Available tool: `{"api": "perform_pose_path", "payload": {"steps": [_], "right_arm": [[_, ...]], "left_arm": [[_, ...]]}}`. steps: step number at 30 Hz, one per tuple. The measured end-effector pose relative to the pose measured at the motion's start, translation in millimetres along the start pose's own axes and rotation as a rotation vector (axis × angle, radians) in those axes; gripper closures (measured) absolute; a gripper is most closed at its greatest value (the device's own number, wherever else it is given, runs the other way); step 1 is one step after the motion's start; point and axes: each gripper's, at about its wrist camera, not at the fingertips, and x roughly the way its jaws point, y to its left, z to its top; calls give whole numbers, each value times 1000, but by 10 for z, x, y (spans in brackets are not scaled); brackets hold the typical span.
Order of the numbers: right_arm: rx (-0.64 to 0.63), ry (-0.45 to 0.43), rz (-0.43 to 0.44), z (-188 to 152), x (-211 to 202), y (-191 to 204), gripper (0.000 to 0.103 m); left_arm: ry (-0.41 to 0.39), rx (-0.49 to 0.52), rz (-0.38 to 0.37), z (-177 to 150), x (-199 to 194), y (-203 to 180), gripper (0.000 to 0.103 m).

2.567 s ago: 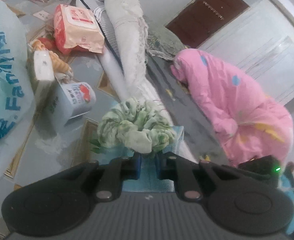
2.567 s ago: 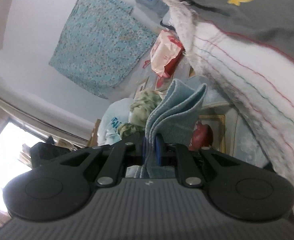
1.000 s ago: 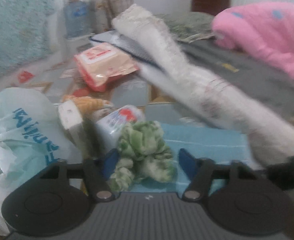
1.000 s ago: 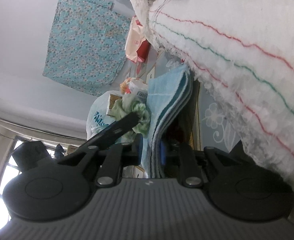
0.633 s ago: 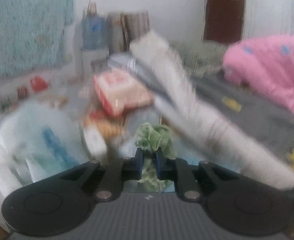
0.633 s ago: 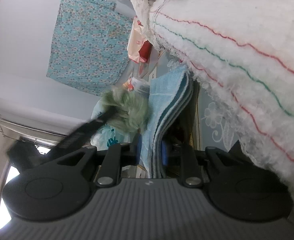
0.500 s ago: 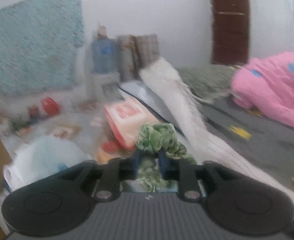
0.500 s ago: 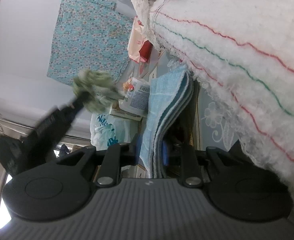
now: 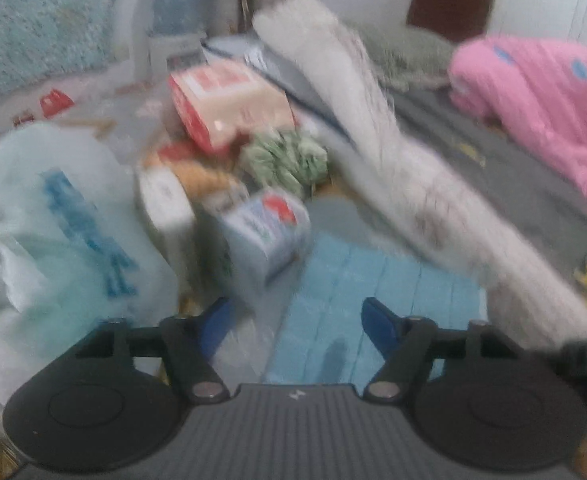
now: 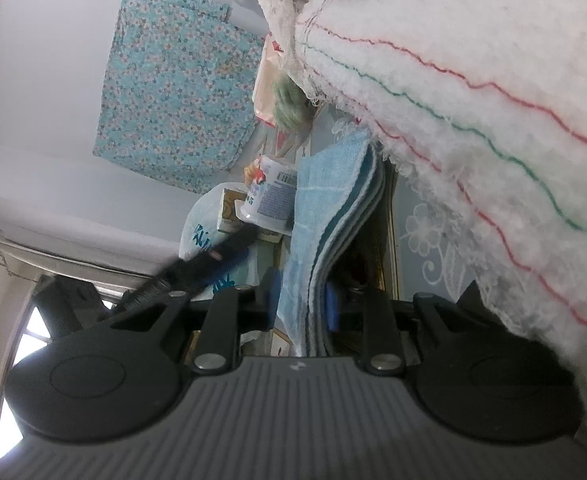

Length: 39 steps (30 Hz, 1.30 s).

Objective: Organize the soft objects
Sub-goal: 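Grasp the towel with the left gripper while the right gripper holds its edge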

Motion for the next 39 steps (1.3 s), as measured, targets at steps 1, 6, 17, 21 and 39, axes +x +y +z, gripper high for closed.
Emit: {"api": "perform_pose_path", "payload": {"steps": [1,6,17,21,39], "right_arm": [[1,0,0,1,-3,-4,80],[-4,-1,-1,-12,-22,-1,80],[-11,-4,2,-26,-61,-4,80],[-9,-7,0,-28,-73,-7,80],[75,-16,16,6,-94,-83,79]], "left_arm": [[25,5,5,-26,55,-16,44],[62,4,-13,-124,131,-40,53],[52,-15,7,-125,134,37,46],[38,-3,-45,-148,117,4,75],[-102,39,-324,-295,-319,-305,93]]}}
